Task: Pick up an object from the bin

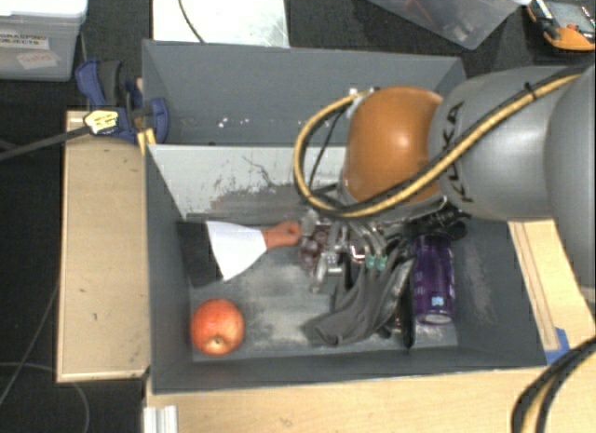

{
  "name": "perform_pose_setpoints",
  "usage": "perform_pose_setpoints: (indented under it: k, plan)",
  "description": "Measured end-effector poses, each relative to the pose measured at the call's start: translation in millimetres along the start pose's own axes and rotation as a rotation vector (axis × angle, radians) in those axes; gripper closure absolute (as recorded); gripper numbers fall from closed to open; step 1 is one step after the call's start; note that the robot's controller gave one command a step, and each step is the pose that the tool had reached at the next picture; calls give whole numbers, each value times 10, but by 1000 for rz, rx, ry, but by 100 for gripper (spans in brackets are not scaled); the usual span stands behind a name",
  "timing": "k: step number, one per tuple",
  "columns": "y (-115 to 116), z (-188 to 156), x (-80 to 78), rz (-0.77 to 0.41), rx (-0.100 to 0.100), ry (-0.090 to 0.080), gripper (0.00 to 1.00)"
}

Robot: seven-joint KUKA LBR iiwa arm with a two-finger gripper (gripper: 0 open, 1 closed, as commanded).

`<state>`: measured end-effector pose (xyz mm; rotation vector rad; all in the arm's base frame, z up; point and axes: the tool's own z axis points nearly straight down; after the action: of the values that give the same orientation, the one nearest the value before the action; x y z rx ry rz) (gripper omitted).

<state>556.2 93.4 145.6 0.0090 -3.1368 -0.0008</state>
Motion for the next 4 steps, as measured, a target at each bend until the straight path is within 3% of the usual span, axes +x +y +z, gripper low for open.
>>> perform_pose_setpoints:
  k: [1,2,3,4]
  plan:
    - [-8,-45,-16,5,-1,-7,0]
    - [-555,727,-281,-111,-2,-11,0]
    - [-680,725,-351,-62,-7,-23,0]
    - [-559,701,-310,-101,-5,-18,0]
